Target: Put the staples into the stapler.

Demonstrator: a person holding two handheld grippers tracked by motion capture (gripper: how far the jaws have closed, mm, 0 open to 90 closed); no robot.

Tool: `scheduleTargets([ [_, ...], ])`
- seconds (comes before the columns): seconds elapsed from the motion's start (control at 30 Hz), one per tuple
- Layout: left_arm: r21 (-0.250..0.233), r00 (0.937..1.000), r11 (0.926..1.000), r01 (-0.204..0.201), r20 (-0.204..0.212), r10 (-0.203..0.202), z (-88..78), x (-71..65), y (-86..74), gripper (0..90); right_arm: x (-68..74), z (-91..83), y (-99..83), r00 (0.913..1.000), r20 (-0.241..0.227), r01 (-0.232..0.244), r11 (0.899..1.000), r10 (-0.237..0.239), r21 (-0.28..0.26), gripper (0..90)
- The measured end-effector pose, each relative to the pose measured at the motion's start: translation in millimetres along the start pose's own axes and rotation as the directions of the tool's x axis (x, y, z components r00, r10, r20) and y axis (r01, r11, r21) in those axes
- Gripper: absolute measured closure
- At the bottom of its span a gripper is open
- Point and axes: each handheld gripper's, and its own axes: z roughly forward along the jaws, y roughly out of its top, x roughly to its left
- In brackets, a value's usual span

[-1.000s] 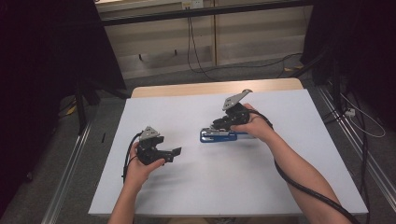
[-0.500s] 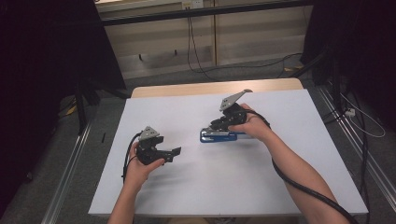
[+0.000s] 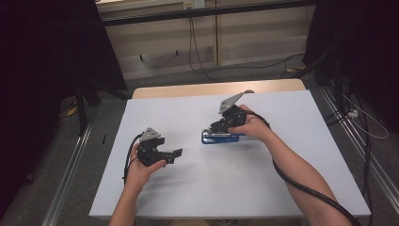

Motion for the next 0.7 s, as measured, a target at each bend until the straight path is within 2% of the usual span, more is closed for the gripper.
scheduleTargets([
  [0.7,0.01,1.0,1.0,-0.002,-0.004,0.002,1.3,0.3,-0.5,9.1,-2.5,6.3,3.6,0.9983,-0.036,0.046,0.999,-0.046,0.004,79.4],
])
